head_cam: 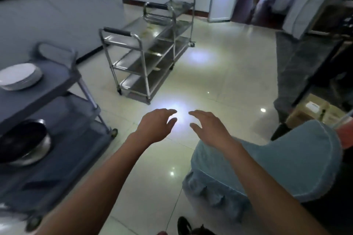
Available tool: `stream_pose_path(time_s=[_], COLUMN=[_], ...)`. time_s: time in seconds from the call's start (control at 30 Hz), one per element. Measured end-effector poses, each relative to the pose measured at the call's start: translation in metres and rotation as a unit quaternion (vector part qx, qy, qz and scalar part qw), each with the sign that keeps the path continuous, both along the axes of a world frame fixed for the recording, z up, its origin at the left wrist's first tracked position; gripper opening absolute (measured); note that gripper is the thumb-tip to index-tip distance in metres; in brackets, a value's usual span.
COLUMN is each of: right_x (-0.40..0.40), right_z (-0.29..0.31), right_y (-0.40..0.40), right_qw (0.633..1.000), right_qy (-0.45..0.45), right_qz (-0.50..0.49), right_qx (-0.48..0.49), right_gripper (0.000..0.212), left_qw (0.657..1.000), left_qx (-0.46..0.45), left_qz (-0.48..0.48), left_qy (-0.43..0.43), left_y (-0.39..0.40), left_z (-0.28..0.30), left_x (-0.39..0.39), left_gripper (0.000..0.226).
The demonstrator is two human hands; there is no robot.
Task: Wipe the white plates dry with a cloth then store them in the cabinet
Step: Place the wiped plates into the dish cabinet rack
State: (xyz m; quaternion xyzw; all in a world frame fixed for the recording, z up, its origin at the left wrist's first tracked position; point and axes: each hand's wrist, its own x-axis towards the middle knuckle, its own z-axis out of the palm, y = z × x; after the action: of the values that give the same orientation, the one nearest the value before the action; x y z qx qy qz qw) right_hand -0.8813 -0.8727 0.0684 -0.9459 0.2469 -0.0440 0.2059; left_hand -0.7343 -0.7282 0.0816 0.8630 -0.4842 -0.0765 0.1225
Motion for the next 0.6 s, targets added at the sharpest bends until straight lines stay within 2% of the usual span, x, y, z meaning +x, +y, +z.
stream_pose_path(time_s=[0.23, 0.33, 0.47, 0.6], right_x=[0.126, 0.175, 0.237, 0.305], right_z=[-0.008, -0.017, -0.025, -0.028], right_y=[0.008, 0.029, 0.069, 0.119], right_qw=[0.988, 0.976, 0.955, 0.933], right_qy=[0.016, 0.024, 0.031, 0.031], right_qz=[0.153, 0.214, 0.295, 0.358], right_qx=[-0.028, -0.025, -0.016, -0.018], right_gripper=[0.047, 0.046, 0.048, 0.041], left_qw=[0.984, 0.972, 0.949, 0.923], left_qx=[0.033, 0.083, 0.050, 0.037], left_qz=[0.173, 0.218, 0.311, 0.382], left_qy=[0.014, 0.003, 0.020, 0.032], left_y=[0.061, 0.098, 0.148, 0.204], left_z=[-0.011, -0.026, -0.021, -0.032], left_x=[0.080, 0.104, 0.124, 0.155], left_gripper=[0.044, 0.059, 0.032, 0.039])
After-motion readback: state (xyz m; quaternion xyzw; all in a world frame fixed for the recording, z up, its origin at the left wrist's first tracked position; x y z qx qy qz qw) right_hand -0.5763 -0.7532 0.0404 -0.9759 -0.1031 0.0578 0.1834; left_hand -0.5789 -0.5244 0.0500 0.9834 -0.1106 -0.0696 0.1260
